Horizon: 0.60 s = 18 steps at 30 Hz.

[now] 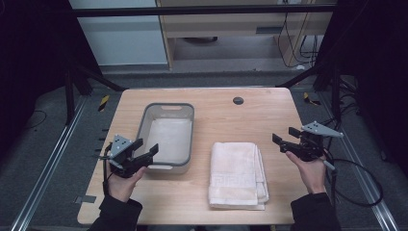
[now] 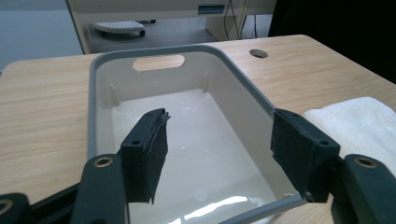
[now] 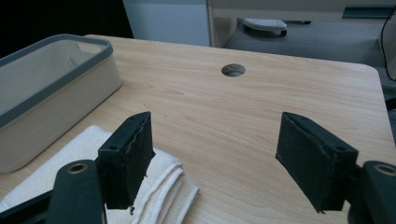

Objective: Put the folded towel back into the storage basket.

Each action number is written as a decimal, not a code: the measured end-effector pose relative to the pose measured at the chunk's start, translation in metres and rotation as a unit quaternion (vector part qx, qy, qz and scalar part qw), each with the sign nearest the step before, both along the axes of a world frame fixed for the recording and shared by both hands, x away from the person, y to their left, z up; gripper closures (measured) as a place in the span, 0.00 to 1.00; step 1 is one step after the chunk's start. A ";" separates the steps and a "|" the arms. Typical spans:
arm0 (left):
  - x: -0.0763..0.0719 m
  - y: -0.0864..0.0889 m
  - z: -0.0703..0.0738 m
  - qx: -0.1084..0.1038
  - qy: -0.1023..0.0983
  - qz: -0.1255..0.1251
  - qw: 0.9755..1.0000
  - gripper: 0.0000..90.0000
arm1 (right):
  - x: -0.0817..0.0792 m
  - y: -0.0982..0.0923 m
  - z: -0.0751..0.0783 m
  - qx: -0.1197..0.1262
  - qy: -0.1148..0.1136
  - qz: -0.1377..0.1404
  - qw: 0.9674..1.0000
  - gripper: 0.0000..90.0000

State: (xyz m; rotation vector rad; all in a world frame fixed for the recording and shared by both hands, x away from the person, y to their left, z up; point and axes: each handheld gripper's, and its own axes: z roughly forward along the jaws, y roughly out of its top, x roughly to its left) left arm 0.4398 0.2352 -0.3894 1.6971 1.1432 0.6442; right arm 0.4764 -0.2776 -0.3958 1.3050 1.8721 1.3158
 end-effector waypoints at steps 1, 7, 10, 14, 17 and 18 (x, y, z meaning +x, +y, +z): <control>0.000 -0.003 0.000 0.002 -0.001 -0.003 1.000 0.40 | 0.000 0.000 0.000 0.000 0.000 0.000 1.000 0.30; 0.001 -0.020 0.002 0.005 -0.001 -0.021 1.000 0.40 | 0.004 0.004 0.006 0.007 -0.001 0.004 1.000 0.29; 0.001 -0.033 0.002 0.008 0.000 -0.035 0.999 0.40 | 0.006 0.008 0.007 0.006 0.001 0.010 1.000 0.29; 0.001 -0.043 0.001 0.007 0.000 -0.044 0.999 0.40 | 0.008 0.010 0.008 0.006 0.001 0.012 1.000 0.30; 0.001 -0.052 0.000 0.012 0.000 -0.055 0.998 0.40 | 0.010 0.012 0.009 0.004 0.001 0.015 1.000 0.30; 0.000 -0.056 0.000 0.014 0.000 -0.057 0.998 0.40 | 0.010 0.013 0.010 0.007 0.002 0.016 1.000 0.30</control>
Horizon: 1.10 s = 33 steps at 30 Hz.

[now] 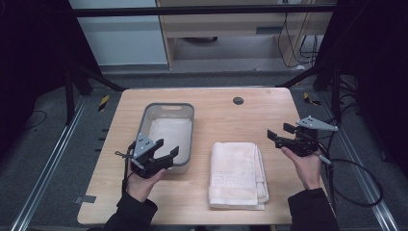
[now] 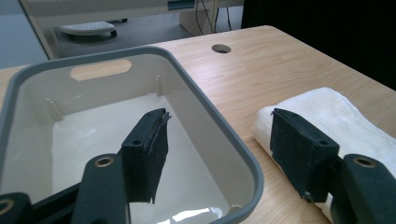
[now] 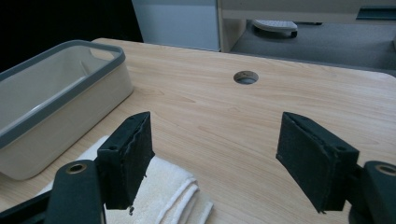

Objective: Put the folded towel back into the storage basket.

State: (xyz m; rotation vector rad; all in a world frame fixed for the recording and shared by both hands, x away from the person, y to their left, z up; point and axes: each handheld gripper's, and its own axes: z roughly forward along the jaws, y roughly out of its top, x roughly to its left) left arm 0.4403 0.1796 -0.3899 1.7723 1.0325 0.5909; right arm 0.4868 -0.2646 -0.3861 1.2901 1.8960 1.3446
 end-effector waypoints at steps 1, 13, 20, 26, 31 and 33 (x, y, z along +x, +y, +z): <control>0.000 -0.002 0.000 0.001 0.000 -0.002 1.000 0.40 | 0.001 0.001 0.000 0.003 0.001 0.003 1.000 0.30; -0.002 -0.036 -0.009 0.019 0.007 -0.033 0.999 0.40 | 0.008 0.009 -0.004 0.001 0.013 0.018 1.000 0.33; -0.004 -0.056 -0.016 0.029 0.014 -0.054 0.998 0.40 | 0.011 0.016 -0.010 -0.010 0.021 0.030 0.999 0.35; -0.006 -0.067 -0.023 0.036 0.019 -0.065 0.997 0.40 | 0.011 0.022 -0.016 -0.032 0.028 0.040 0.998 0.35; -0.009 -0.076 -0.032 0.051 0.027 -0.077 0.995 0.40 | 0.011 0.024 -0.021 -0.024 0.035 0.043 0.998 0.34; -0.011 -0.079 -0.036 0.053 0.033 -0.081 0.995 0.40 | 0.012 0.023 -0.025 -0.021 0.042 0.043 0.998 0.33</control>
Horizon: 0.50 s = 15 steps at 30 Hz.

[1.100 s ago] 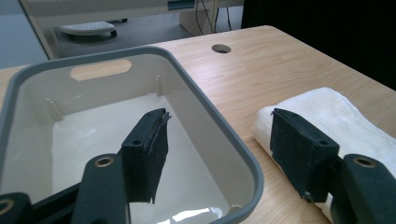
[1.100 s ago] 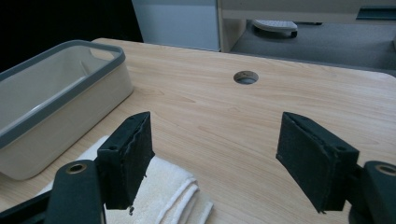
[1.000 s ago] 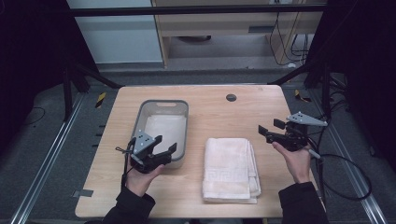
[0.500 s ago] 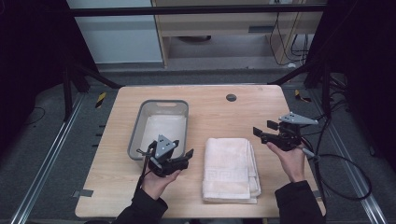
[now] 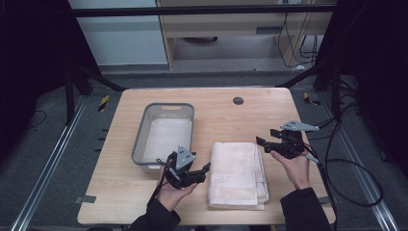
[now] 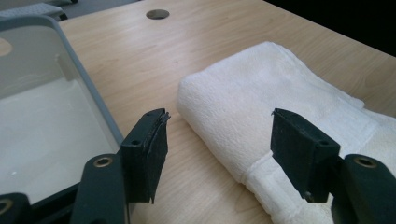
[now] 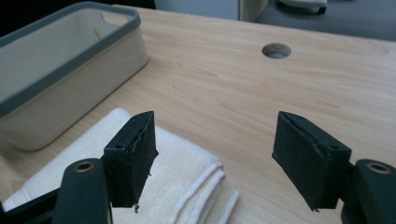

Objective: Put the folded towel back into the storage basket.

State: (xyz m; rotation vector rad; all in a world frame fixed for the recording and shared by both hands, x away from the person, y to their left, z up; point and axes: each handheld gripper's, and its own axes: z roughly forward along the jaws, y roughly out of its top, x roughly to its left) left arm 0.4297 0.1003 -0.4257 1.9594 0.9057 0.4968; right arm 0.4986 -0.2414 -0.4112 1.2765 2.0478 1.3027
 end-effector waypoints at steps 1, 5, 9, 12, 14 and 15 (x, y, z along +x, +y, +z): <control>0.000 -0.003 -0.003 0.003 0.004 -0.003 1.000 0.40 | 0.000 -0.001 -0.003 -0.001 0.006 -0.002 1.000 0.33; -0.002 -0.006 -0.010 0.009 0.013 -0.006 1.000 0.40 | -0.001 -0.002 -0.010 0.001 0.015 0.000 1.000 0.34; -0.003 -0.009 -0.015 0.013 0.021 -0.008 1.000 0.39 | -0.001 -0.001 -0.017 -0.003 0.026 0.001 1.000 0.32; -0.004 -0.011 -0.020 0.018 0.028 -0.011 0.999 0.39 | -0.001 0.000 -0.020 -0.003 0.031 0.002 1.000 0.32; -0.006 -0.012 -0.023 0.021 0.031 -0.012 0.999 0.39 | -0.001 0.002 -0.024 -0.013 0.037 0.004 0.999 0.30; -0.007 -0.013 -0.025 0.022 0.036 -0.014 0.999 0.39 | -0.001 0.005 -0.027 -0.023 0.041 0.008 0.999 0.29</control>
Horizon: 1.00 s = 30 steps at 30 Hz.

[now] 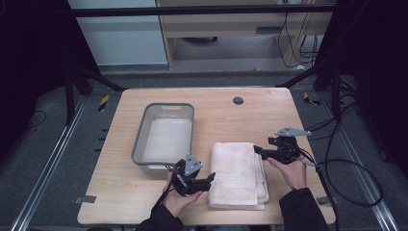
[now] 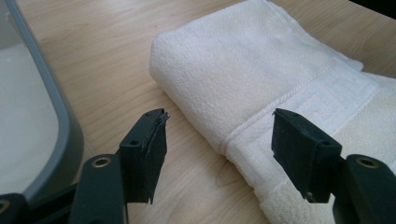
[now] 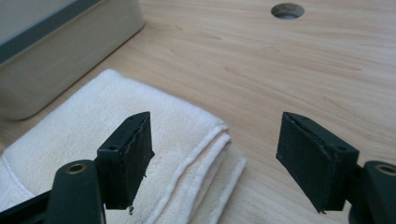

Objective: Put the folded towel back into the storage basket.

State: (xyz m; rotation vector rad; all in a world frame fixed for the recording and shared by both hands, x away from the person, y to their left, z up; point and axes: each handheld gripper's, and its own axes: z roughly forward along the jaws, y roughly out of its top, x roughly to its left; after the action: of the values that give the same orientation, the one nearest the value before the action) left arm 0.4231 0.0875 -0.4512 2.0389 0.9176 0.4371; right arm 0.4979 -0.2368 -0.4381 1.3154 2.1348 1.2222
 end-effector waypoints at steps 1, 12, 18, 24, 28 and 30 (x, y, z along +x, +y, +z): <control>0.000 0.000 0.000 0.000 0.000 0.000 1.000 0.39 | 0.000 0.000 0.000 0.000 0.000 0.000 1.000 0.29; -0.001 -0.009 -0.017 0.015 0.026 -0.004 1.000 0.36 | 0.002 0.007 -0.021 0.003 0.028 0.002 1.000 0.29; -0.002 -0.016 -0.026 0.022 0.036 -0.010 0.999 0.33 | 0.005 0.016 -0.036 -0.018 0.048 0.008 0.999 0.29; -0.002 -0.020 -0.037 0.025 0.046 -0.012 0.999 0.32 | 0.006 0.021 -0.044 -0.025 0.062 0.008 0.998 0.29; -0.001 -0.022 -0.041 0.023 0.061 -0.008 0.998 0.34 | 0.007 0.022 -0.050 -0.022 0.074 0.005 0.997 0.28; 0.000 -0.022 -0.042 0.022 0.065 -0.008 0.998 0.34 | 0.007 0.020 -0.052 -0.014 0.078 0.004 0.997 0.28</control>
State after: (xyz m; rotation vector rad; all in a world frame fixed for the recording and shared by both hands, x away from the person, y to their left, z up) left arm 0.4226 0.0650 -0.4929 2.1326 0.9774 0.3218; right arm 0.5054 -0.2163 -0.4900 1.4344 2.2558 1.1226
